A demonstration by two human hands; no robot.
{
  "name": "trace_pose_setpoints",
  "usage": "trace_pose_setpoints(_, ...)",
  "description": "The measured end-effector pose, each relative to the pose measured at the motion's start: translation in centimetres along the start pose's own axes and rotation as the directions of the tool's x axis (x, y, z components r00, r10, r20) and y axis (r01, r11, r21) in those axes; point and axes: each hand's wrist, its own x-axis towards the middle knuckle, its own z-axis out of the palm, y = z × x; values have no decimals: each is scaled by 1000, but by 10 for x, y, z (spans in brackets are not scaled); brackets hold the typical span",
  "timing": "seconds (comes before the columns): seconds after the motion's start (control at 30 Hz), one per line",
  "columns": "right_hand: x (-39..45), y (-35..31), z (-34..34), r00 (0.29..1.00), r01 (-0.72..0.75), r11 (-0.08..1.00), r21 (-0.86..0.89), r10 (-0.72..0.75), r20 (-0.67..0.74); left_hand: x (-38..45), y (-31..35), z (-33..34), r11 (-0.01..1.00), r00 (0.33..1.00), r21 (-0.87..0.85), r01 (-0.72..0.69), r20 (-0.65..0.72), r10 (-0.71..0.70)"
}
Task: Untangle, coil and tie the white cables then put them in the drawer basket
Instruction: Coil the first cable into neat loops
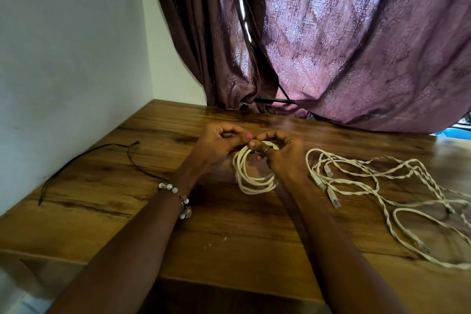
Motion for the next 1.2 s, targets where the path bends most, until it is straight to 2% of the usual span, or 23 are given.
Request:
trace_pose_setpoints(0.17,4,8,-1,997,73,991,-115,-69,37,1,0,4,996,994,55,-72,-76,76)
trace_pose_setpoints(0.27,3,9,-1,994,103,987,-125,-99,45,1,2,5,990,989,70,-123,-73,128)
trace_pose_setpoints(0.53,1,5,-1,997,-41,997,-62,44,55,-1,-1,6,981,985,98,-167,-17,170)
trace_pose_setpoints(0.67,2,7,-4,987,-139,990,-3,138,85,2,-9,5,906,956,336,-257,-46,288)
trace_pose_setpoints(0.73,3,6,-5,981,-178,984,7,176,86,2,-8,7,869,937,397,-295,-55,344)
trace_pose_setpoints(0.83,2,1,-4,981,-168,986,-20,169,97,2,-6,10,837,919,434,-333,-48,391)
trace_pose_setpoints(0.97,0,1,-2,979,-165,984,75,154,134,3,-7,9,828,909,439,-348,-58,413)
trace_pose_setpoints(1.07,0,4,2,981,-145,987,71,134,137,4,-8,9,828,905,433,-356,-64,422)
trace_pose_setpoints(1.2,2,4,5,974,-161,985,64,148,170,5,-10,10,816,886,472,-333,-139,442)
